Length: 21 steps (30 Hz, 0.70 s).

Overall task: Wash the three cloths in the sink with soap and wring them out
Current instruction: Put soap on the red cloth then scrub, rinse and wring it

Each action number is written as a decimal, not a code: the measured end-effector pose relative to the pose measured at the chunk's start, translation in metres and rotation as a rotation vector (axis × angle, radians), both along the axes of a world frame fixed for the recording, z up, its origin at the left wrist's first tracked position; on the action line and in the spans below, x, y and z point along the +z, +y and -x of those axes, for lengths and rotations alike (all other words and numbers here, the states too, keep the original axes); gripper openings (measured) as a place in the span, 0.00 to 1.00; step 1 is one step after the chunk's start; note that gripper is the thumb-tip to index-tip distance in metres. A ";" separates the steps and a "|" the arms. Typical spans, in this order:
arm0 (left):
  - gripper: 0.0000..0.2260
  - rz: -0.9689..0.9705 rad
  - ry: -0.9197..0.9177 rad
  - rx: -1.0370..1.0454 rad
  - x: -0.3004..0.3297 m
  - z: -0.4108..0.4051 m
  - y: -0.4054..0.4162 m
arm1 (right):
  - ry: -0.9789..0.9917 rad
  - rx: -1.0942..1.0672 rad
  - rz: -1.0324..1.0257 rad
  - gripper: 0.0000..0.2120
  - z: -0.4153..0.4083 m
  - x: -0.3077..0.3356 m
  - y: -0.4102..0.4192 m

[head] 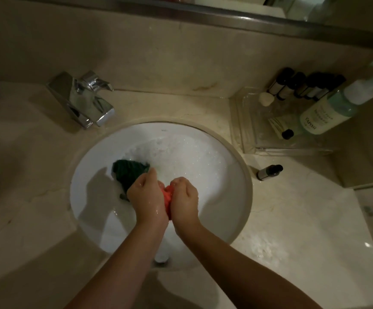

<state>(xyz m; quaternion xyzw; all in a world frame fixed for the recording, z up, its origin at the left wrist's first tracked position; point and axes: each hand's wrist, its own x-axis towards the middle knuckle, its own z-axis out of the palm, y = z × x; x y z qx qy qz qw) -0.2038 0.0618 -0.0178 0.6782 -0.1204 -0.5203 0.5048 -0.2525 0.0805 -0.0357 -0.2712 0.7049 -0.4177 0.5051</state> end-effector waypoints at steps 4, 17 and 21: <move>0.17 0.027 -0.028 -0.068 0.000 -0.002 0.001 | -0.075 -0.009 -0.093 0.12 0.003 0.004 0.000; 0.33 -0.135 0.070 -0.666 -0.017 -0.040 0.012 | -0.362 0.193 -0.082 0.23 0.056 -0.008 0.001; 0.28 -0.204 0.047 -0.741 -0.017 -0.040 0.015 | -0.323 0.110 -0.042 0.13 0.060 -0.007 0.004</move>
